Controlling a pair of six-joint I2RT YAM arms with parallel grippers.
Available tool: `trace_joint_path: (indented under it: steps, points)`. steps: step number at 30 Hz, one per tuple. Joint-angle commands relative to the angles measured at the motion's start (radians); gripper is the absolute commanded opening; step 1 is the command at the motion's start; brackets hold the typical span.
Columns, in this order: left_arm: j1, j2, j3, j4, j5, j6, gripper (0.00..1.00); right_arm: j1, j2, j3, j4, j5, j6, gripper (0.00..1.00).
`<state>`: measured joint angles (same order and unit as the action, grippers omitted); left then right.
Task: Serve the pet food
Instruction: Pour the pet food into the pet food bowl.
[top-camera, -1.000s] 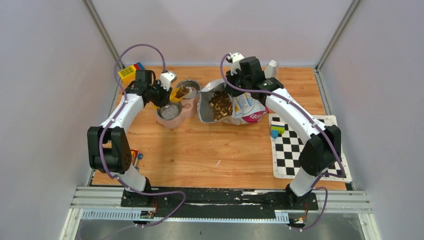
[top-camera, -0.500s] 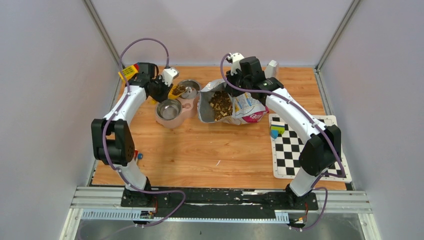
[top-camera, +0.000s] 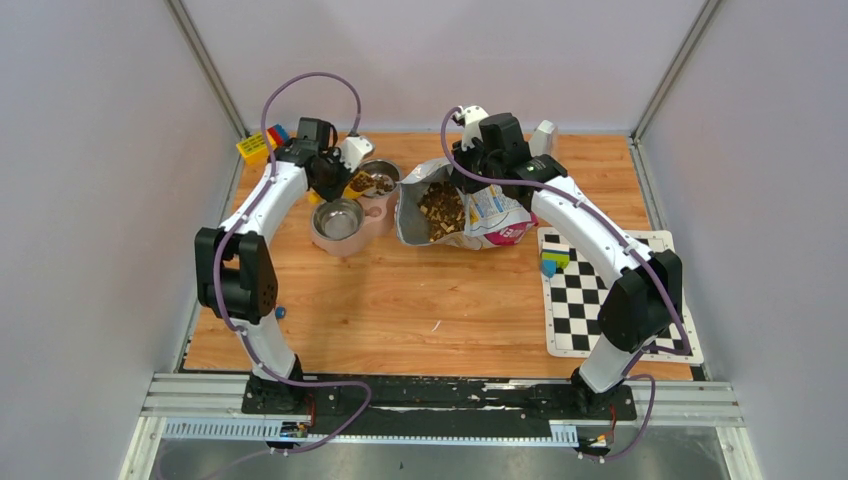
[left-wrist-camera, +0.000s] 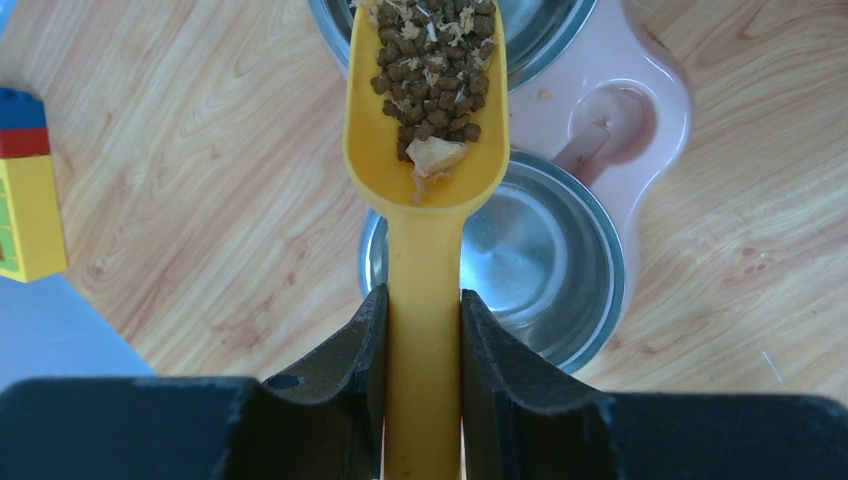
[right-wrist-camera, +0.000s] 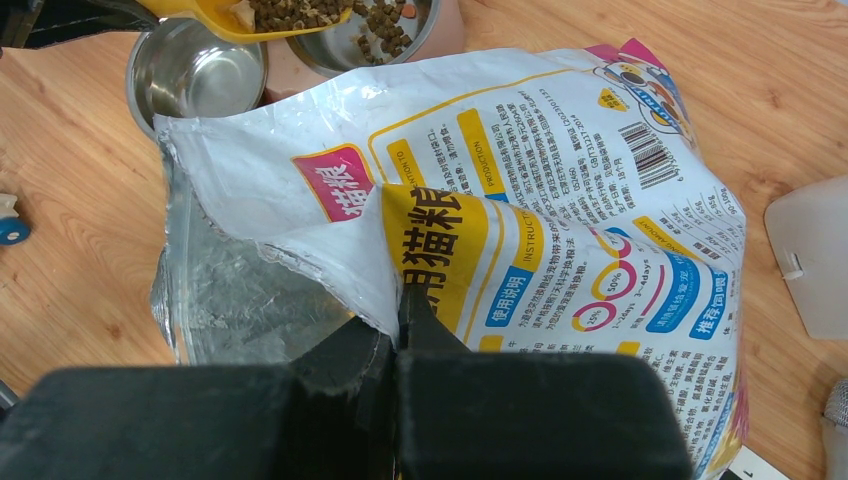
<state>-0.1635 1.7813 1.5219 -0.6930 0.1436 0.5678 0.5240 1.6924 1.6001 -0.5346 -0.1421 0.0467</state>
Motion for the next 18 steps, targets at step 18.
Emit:
trace_joint_path:
  steps: [18]
  points:
    - [-0.153, 0.047, 0.106, -0.005, -0.302, 0.178, 0.00, -0.018, -0.050, 0.002, 0.009, -0.004, -0.008, 0.00]
